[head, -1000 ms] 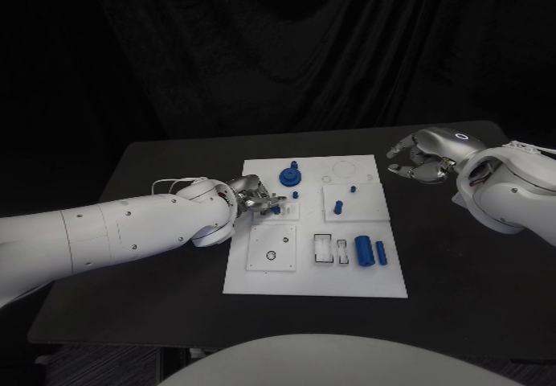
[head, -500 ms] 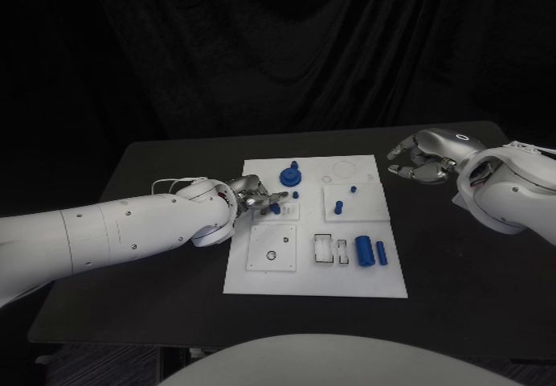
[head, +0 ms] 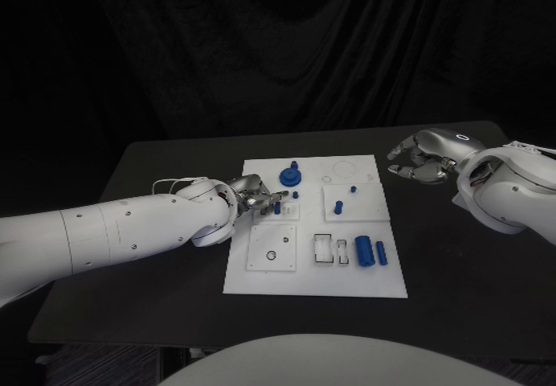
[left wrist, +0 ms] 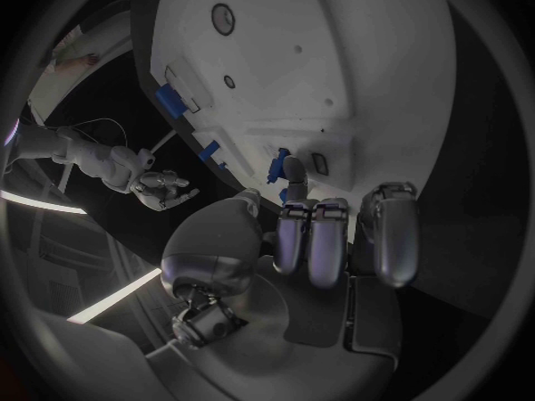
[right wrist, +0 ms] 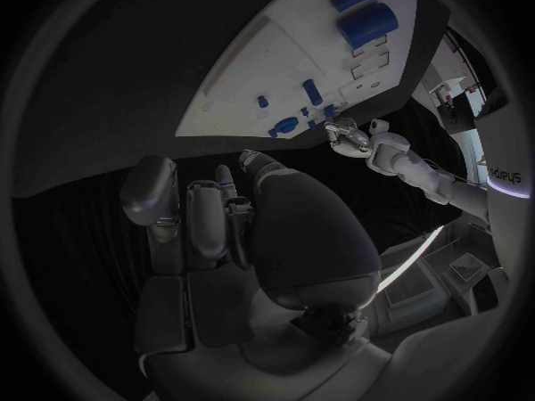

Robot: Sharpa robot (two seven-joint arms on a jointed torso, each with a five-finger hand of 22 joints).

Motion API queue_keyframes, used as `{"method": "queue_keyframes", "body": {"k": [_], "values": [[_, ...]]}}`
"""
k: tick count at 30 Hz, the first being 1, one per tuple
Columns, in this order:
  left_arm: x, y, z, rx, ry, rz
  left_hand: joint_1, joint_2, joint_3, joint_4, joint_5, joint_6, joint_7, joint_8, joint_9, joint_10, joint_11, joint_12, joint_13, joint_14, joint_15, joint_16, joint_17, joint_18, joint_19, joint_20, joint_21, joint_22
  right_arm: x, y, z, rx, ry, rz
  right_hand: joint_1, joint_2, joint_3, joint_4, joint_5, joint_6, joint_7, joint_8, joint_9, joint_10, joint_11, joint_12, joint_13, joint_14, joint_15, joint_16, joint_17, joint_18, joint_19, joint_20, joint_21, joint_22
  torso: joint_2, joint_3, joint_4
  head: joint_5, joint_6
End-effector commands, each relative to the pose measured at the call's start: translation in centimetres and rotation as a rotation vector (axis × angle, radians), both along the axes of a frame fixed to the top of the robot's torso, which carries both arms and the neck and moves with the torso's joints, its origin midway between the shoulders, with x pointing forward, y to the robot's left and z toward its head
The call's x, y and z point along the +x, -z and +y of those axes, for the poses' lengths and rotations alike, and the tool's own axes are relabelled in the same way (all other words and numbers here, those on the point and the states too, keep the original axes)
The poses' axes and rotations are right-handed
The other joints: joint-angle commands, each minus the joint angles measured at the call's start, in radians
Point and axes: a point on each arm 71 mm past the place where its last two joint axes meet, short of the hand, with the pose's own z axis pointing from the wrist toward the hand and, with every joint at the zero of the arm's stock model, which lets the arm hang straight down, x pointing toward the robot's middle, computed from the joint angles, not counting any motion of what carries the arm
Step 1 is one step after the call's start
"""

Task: Assemble the parts on the task board

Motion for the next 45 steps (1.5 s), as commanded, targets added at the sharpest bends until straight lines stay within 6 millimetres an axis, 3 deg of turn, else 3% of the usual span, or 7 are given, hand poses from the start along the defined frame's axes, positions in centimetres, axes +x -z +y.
{"method": "queue_keyframes", "body": {"k": [1, 24, 26, 27, 31, 36, 45], "values": [[-0.1, -0.2, -0.4, -0.038, 0.027, -0.028, 0.008, 0.011, -0.012, -0.002, 0.011, 0.013, -0.005, 0.013, 0.027, 0.106, -0.008, 0.003, 0.263, 0.106, -0.009, 0.003, 0.263, 0.003, 0.01, -0.001, 0.007, 0.182, 0.0, 0.1, -0.1, -0.003, 0.016, 0.008, 0.006, 0.003, 0.007, -0.002, 0.007, 0.008, 0.001, -0.003, -0.002, 0.0, 0.009, -0.006, 0.159, 0.033, 0.008, -0.004, -0.001, 0.007, -0.01, 0.0, -0.007, 0.07, 0.0, 0.0002, -0.0005, 0.001, 0.0], [-0.1, -0.2, -0.2, -0.027, -0.007, -0.03, 0.179, 0.005, -0.008, -0.009, 0.159, 0.075, -0.03, -0.001, 0.017, 0.106, -0.03, 0.003, 0.263, 0.106, -0.03, 0.003, 0.263, -0.002, 0.025, -0.021, 0.017, 0.198, -0.1, 0.2, -0.1, -0.006, 0.018, 0.014, 0.008, 0.004, 0.01, -0.003, 0.007, 0.01, 0.002, -0.003, -0.002, -0.001, 0.01, -0.007, 0.158, 0.033, 0.008, -0.005, -0.001, 0.007, -0.01, 0.001, -0.008, 0.07, 0.0, 0.0008, 0.0003, 0.005, 0.0], [-0.3, -0.4, -0.2, -0.027, -0.003, -0.047, 0.196, -0.004, -0.004, -0.01, 0.159, 0.088, -0.031, 0.047, 0.034, 0.106, -0.031, 0.003, 0.263, 0.106, -0.031, 0.003, 0.263, -0.002, 0.026, -0.022, 0.019, 0.199, -0.1, 0.2, -0.2, -0.006, 0.018, 0.014, 0.008, 0.004, 0.01, -0.003, 0.007, 0.01, 0.002, -0.003, -0.002, -0.001, 0.01, -0.007, 0.158, 0.033, 0.008, -0.005, -0.001, 0.007, -0.01, 0.001, -0.008, 0.07, 0.0, 0.0007, 0.0008, 0.004, 0.0], [-0.4, -0.5, -0.3, -0.025, 0.001, -0.061, 0.218, -0.018, -0.001, -0.008, 0.155, 0.132, -0.033, 0.191, 0.062, 0.106, -0.033, 0.003, 0.263, 0.106, -0.032, 0.003, 0.263, -0.003, 0.03, -0.023, 0.022, 0.202, -0.1, 0.2, -0.2, -0.006, 0.019, 0.014, 0.008, 0.004, 0.01, -0.003, 0.007, 0.01, 0.002, -0.003, -0.002, -0.001, 0.01, -0.007, 0.158, 0.033, 0.008, -0.005, -0.001, 0.007, -0.01, 0.001, -0.008, 0.07, 0.0, 0.0007, 0.0008, 0.004, 0.0], [-0.9, -1.4, -0.4, -0.012, 0.025, -0.11, 0.234, -0.033, -0.003, -0.007, 0.141, 0.135, -0.034, 0.243, 0.067, 0.106, -0.034, 0.003, 0.263, 0.106, -0.034, 0.003, 0.263, -0.004, 0.032, -0.025, 0.024, 0.204, -0.1, 0.2, -0.3, -0.007, 0.023, 0.016, 0.008, 0.004, 0.01, -0.003, 0.007, 0.01, 0.002, -0.003, -0.002, -0.001, 0.01, -0.007, 0.158, 0.033, 0.008, -0.005, -0.001, 0.007, -0.01, 0.001, -0.008, 0.07, 0.0, 0.0008, 0.0007, 0.002, 0.0], [-0.2, -4.0, -0.7, 0.025, 0.065, -0.141, 0.288, -0.054, 0.008, -0.008, 0.112, 0.005, -0.025, 0.077, 0.029, 0.106, -0.027, 0.003, 0.263, 0.106, -0.029, 0.003, 0.263, 0.001, 0.021, -0.023, 0.003, 0.199, -0.1, 0.2, -0.3, -0.007, 0.026, 0.015, 0.008, 0.004, 0.011, -0.004, 0.007, 0.011, 0.002, -0.002, -0.003, -0.001, 0.01, -0.007, 0.158, 0.033, 0.009, -0.005, -0.002, 0.008, -0.01, 0.001, -0.011, 0.069, 0.001, 0.0002, -0.0004, 0.001, 0.0], [2.2, -8.0, -1.0, 0.087, 0.104, 0.081, 0.383, -0.051, 0.048, -0.024, 0.036, -0.089, 0.015, -0.053, -0.044, 0.106, 0.009, 0.003, 0.263, 0.106, 0.004, 0.003, 0.263, 0.009, -0.01, 0.005, -0.042, 0.189, 0.1, 0.2, 0.0, -0.009, 0.025, 0.016, 0.008, 0.004, 0.011, -0.004, 0.007, 0.011, 0.002, -0.003, -0.003, -0.002, 0.01, -0.008, 0.157, 0.033, 0.009, -0.006, -0.003, 0.008, -0.011, 0.001, -0.011, 0.069, 0.0, 0.0013, -0.0036, 0.008, 0.0]]}}
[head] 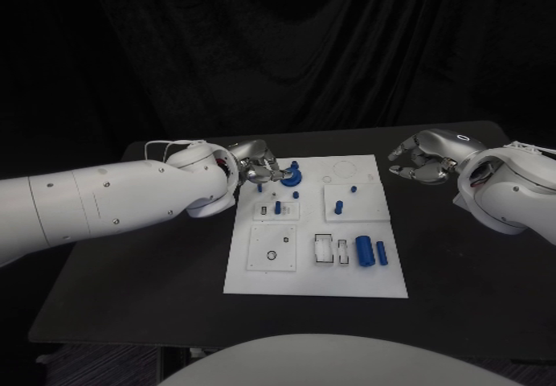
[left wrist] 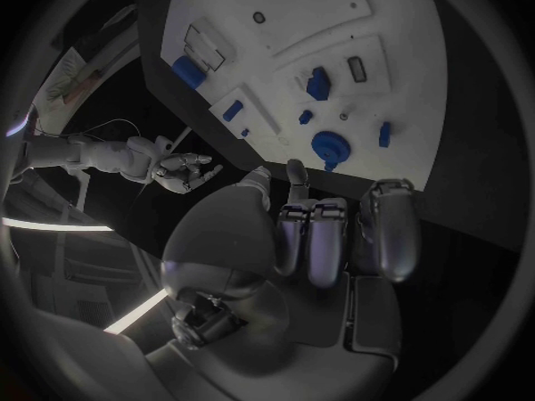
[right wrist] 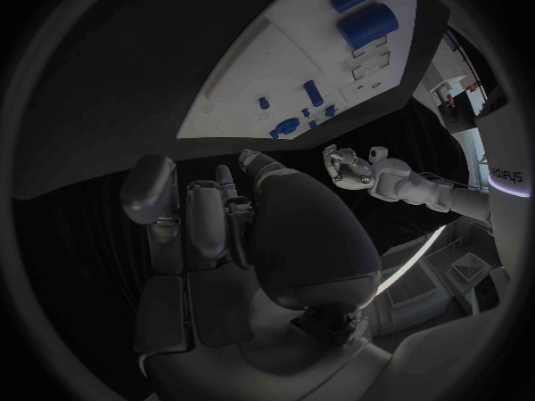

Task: Assemble the parts on the task board

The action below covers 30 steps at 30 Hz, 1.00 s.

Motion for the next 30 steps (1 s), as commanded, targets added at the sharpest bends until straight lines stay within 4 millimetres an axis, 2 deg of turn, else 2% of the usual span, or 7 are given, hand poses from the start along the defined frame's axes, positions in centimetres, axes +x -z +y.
{"method": "queue_keyframes", "body": {"k": [1, 4, 8, 10, 14, 19, 30], "values": [[0.2, 0.3, 0.2, 0.064, 0.009, 0.263, 0.025, 0.002, 0.011, -0.005, -0.013, 0.002, 0.006, -0.019, -0.017, 0.106, 0.007, 0.002, 0.262, 0.104, 0.006, 0.003, 0.263, 0.009, -0.004, 0.005, -0.004, 0.189, 0.1, 0.1, 0.0, -0.007, 0.018, 0.008, 0.008, 0.004, 0.007, 0.0, 0.003, 0.007, -0.002, -0.003, -0.001, 0.002, 0.006, -0.005, 0.156, 0.03, 0.006, -0.006, -0.001, 0.008, -0.007, -0.003, -0.005, 0.069, -0.002, 0.0012, -0.0018, 0.004, 0.0], [1.0, -0.1, 0.4, 0.118, -0.005, 0.384, 0.019, 0.003, 0.007, 0.008, -0.049, 0.006, 0.014, -0.045, -0.044, 0.106, 0.014, 0.002, 0.262, 0.104, 0.013, 0.003, 0.263, 0.011, -0.009, 0.012, -0.01, 0.188, 0.2, 0.2, 0.1, -0.008, 0.018, 0.009, 0.007, 0.003, 0.007, 0.0, 0.003, 0.007, -0.001, -0.003, -0.001, 0.0, 0.006, -0.007, 0.155, 0.029, 0.006, -0.008, -0.003, 0.008, -0.008, -0.003, -0.008, 0.068, -0.001, 0.0022, -0.0034, 0.008, 0.0], [1.9, -0.3, 0.3, 0.184, -0.015, 0.48, 0.006, 0.005, 0.0, 0.011, -0.069, 0.013, 0.019, -0.067, -0.069, 0.106, 0.018, 0.002, 0.262, 0.104, 0.017, 0.003, 0.263, 0.01, -0.006, 0.017, -0.008, 0.189, 0.2, 0.2, 0.2, -0.009, 0.015, 0.009, 0.007, 0.003, 0.007, 0.0, 0.003, 0.007, -0.001, -0.003, -0.001, 0.0, 0.006, -0.007, 0.155, 0.029, 0.006, -0.008, -0.003, 0.008, -0.008, -0.003, -0.008, 0.068, -0.001, 0.0007, 0.0017, 0.003, 0.0], [2.3, -0.4, 0.2, 0.208, -0.02, 0.505, 0.002, 0.005, -0.004, 0.008, -0.073, 0.019, 0.021, -0.087, -0.093, 0.106, 0.019, 0.002, 0.262, 0.104, 0.017, 0.003, 0.263, 0.008, 0.002, 0.019, 0.003, 0.193, 0.2, 0.2, 0.3, -0.009, 0.012, 0.01, 0.007, 0.003, 0.007, 0.0, 0.003, 0.007, -0.001, -0.003, -0.001, 0.0, 0.006, -0.007, 0.155, 0.029, 0.006, -0.008, -0.003, 0.008, -0.008, -0.003, -0.008, 0.068, 0.0, 0.0019, -0.0007, 0.005, 0.0], [2.9, -0.4, -0.1, 0.227, -0.028, 0.522, -0.006, 0.005, -0.009, 0.008, -0.078, 0.033, 0.023, -0.116, -0.13, 0.106, 0.021, 0.002, 0.262, 0.104, 0.02, 0.003, 0.263, 0.007, 0.006, 0.021, 0.008, 0.194, 0.3, 0.2, 0.4, -0.01, 0.01, 0.011, 0.007, 0.003, 0.007, 0.0, 0.003, 0.007, -0.001, -0.003, -0.001, 0.0, 0.006, -0.007, 0.155, 0.029, 0.006, -0.008, -0.003, 0.008, -0.008, -0.003, -0.008, 0.068, -0.001, 0.003, -0.0027, 0.007, 0.0], [3.6, -0.4, -0.7, 0.249, -0.038, 0.534, -0.019, 0.007, -0.018, 0.008, -0.085, 0.06, 0.025, -0.151, -0.185, 0.106, 0.022, 0.002, 0.262, 0.104, 0.02, 0.003, 0.263, 0.005, 0.014, 0.022, 0.018, 0.197, 0.3, 0.2, 0.5, -0.01, 0.006, 0.012, 0.007, 0.003, 0.007, 0.0, 0.003, 0.007, -0.001, -0.003, -0.001, 0.0, 0.006, -0.007, 0.155, 0.029, 0.006, -0.008, -0.003, 0.008, -0.008, -0.003, -0.008, 0.068, 0.0, 0.0027, 0.0012, 0.006, 0.0], [4.5, 0.2, -1.6, 0.271, -0.048, 0.553, -0.007, 0.011, -0.013, -0.007, -0.066, 0.084, 0.021, -0.177, -0.229, 0.106, 0.02, 0.002, 0.262, 0.104, 0.018, 0.003, 0.263, 0.004, 0.018, 0.02, 0.021, 0.198, 0.3, 0.2, 0.9, -0.01, -0.004, 0.014, 0.007, 0.003, 0.008, 0.0, 0.004, 0.007, -0.001, -0.003, -0.002, -0.002, 0.007, -0.009, 0.153, 0.028, 0.006, -0.012, -0.006, 0.009, -0.009, -0.002, -0.013, 0.067, 0.008, -0.0037, -0.0012, 0.005, 0.0]]}}
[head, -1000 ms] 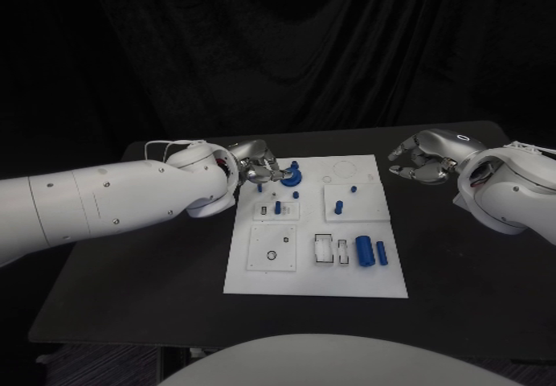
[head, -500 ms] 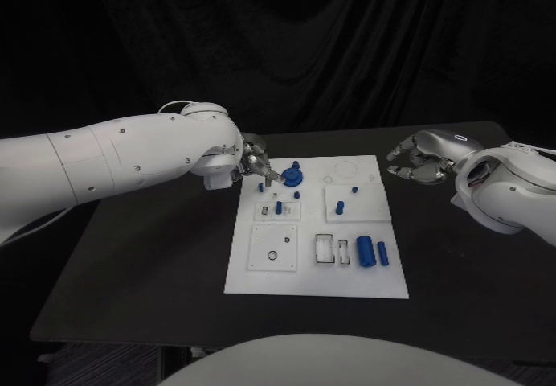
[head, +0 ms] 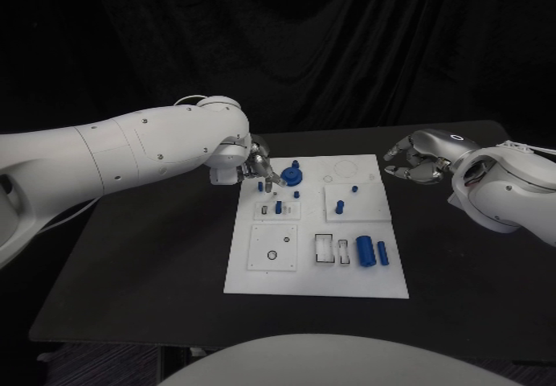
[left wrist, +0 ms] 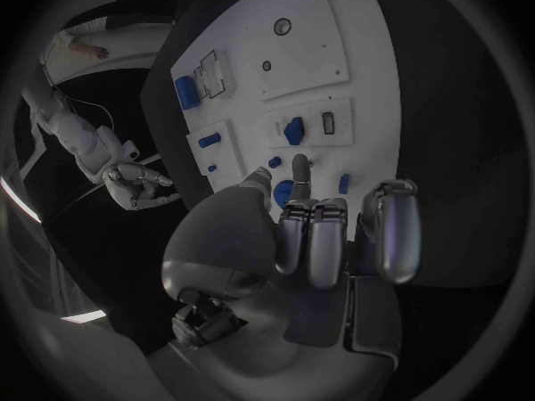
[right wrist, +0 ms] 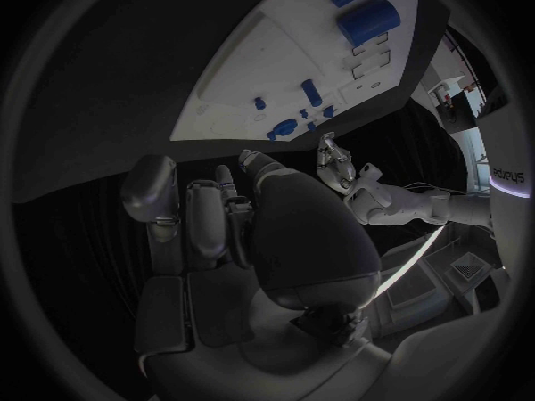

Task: Assemble the parts on the task board

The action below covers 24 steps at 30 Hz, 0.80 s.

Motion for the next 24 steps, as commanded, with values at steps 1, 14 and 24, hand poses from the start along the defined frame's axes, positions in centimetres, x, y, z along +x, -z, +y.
{"method": "queue_keyframes", "body": {"k": [1, 14, 24], "values": [[-0.2, 0.6, -0.2, 0.009, 0.006, 0.046, 0.007, 0.0, 0.003, -0.008, 0.009, 0.01, -0.002, -0.006, -0.004, 0.105, 0.005, 0.001, 0.261, 0.106, 0.003, 0.003, 0.263, 0.004, 0.007, 0.001, 0.004, 0.198, 0.0, 0.1, 0.0, -0.006, 0.008, 0.008, 0.007, 0.003, 0.008, 0.0, 0.004, 0.007, -0.001, -0.003, -0.001, -0.002, 0.007, -0.004, 0.153, 0.028, 0.006, -0.003, -0.001, 0.009, -0.007, 0.0, -0.004, 0.067, 0.004, -0.0032, -0.0019, 0.003, 0.0], [-0.2, 2.5, -0.5, 0.012, -0.005, 0.072, 0.017, 0.004, 0.01, -0.017, 0.021, 0.014, -0.002, -0.014, -0.016, 0.105, 0.004, 0.001, 0.261, 0.106, 0.002, 0.003, 0.263, 0.005, 0.006, 0.0, 0.002, 0.197, -0.2, 0.1, 0.0, -0.005, 0.008, 0.01, 0.007, 0.003, 0.008, 0.0, 0.004, 0.007, -0.001, -0.003, -0.001, -0.002, 0.007, -0.004, 0.153, 0.028, 0.006, -0.003, -0.001, 0.009, -0.007, 0.0, -0.004, 0.067, 0.004, -0.002, -0.0034, 0.003, 0.0], [-0.5, 3.3, -0.8, 0.008, 0.0, 0.087, 0.018, 0.005, 0.012, -0.018, 0.025, 0.014, -0.002, -0.015, -0.018, 0.105, 0.004, 0.001, 0.261, 0.106, 0.002, 0.003, 0.263, 0.005, 0.005, 0.0, 0.0, 0.196, -0.2, 0.1, 0.1, -0.005, 0.006, 0.01, 0.007, 0.003, 0.009, -0.001, 0.004, 0.008, -0.001, -0.004, -0.002, -0.003, 0.007, -0.005, 0.152, 0.028, 0.006, -0.003, -0.001, 0.009, -0.007, 0.001, -0.007, 0.066, 0.001, -0.0006, -0.0026, 0.004, 0.0]]}}
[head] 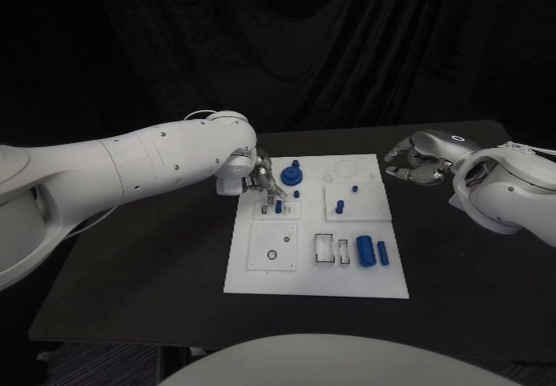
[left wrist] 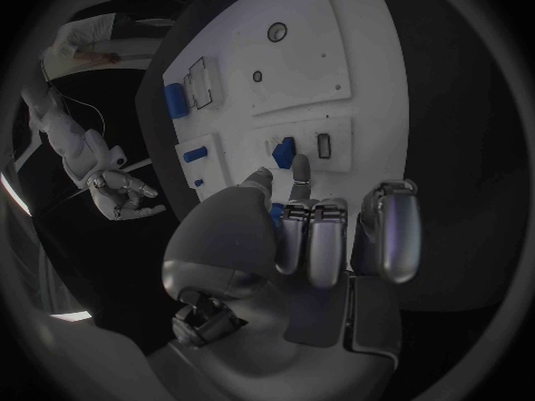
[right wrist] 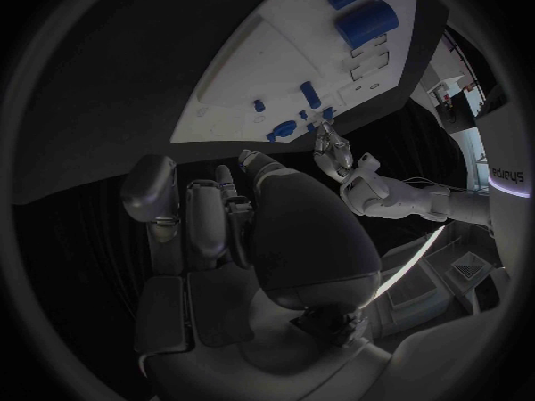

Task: Assemble the parts on the task board

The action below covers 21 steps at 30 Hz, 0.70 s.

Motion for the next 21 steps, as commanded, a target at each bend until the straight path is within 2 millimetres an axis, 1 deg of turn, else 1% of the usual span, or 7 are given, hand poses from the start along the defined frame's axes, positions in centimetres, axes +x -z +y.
{"method": "queue_keyframes", "body": {"k": [1, 8, 17, 21], "values": [[-0.19, 0.22, -0.31, -0.012, 0.012, 0.017, 0.012, 0.0, -0.001, -0.005, 0.003, 0.007, -0.002, -0.007, -0.001, 0.105, 0.004, 0.001, 0.261, 0.106, 0.002, 0.003, 0.263, 0.005, 0.005, 0.0, 0.0, 0.196, -0.05, 0.11, -0.03, -0.006, 0.01, 0.007, 0.007, 0.003, 0.006, 0.002, 0.004, 0.008, -0.001, -0.004, -0.001, -0.003, 0.007, -0.005, 0.152, 0.028, 0.006, -0.001, -0.001, 0.009, -0.007, 0.001, -0.007, 0.065, -0.001, 0.0009, 0.0002, 0.0, 0.0], [-0.3, 0.52, -0.37, -0.013, 0.015, 0.024, 0.013, 0.001, 0.0, -0.006, 0.006, 0.007, -0.002, -0.008, -0.002, 0.105, 0.004, 0.001, 0.261, 0.106, 0.002, 0.003, 0.263, 0.006, 0.004, 0.0, -0.003, 0.196, -0.05, 0.11, -0.08, -0.006, 0.011, 0.007, 0.007, 0.003, 0.006, 0.002, 0.004, 0.008, -0.001, -0.004, -0.001, -0.003, 0.007, -0.005, 0.152, 0.028, 0.006, -0.001, -0.001, 0.009, -0.007, 0.001, -0.007, 0.065, -0.001, 0.0012, 0.001, -0.002, 0.0], [-0.48, 1.01, -0.43, -0.01, 0.019, 0.038, 0.015, 0.002, 0.002, -0.008, 0.009, 0.008, -0.002, -0.009, -0.004, 0.105, 0.004, 0.001, 0.261, 0.106, 0.002, 0.003, 0.263, 0.007, 0.002, 0.0, -0.005, 0.195, -0.03, 0.14, -0.07, -0.008, 0.013, 0.01, 0.007, 0.003, 0.006, 0.002, 0.004, 0.008, -0.001, -0.004, -0.001, -0.003, 0.007, -0.005, 0.152, 0.028, 0.006, -0.001, -0.001, 0.009, -0.007, 0.001, -0.007, 0.065, -0.002, 0.0014, -0.0004, 0.0, 0.0], [-0.55, 1.2, -0.44, -0.008, 0.02, 0.043, 0.02, 0.004, 0.009, -0.014, 0.024, 0.009, -0.002, -0.013, -0.009, 0.105, 0.004, 0.001, 0.261, 0.106, 0.002, 0.003, 0.263, 0.007, 0.001, 0.0, -0.006, 0.195, -0.03, 0.15, -0.08, -0.009, 0.014, 0.012, 0.007, 0.004, 0.007, 0.002, 0.004, 0.008, -0.001, -0.004, -0.001, -0.004, 0.007, -0.007, 0.15, 0.028, 0.007, -0.002, -0.002, 0.009, -0.007, 0.001, -0.008, 0.065, -0.002, 0.0013, -0.0001, -0.002, 0.0]]}}
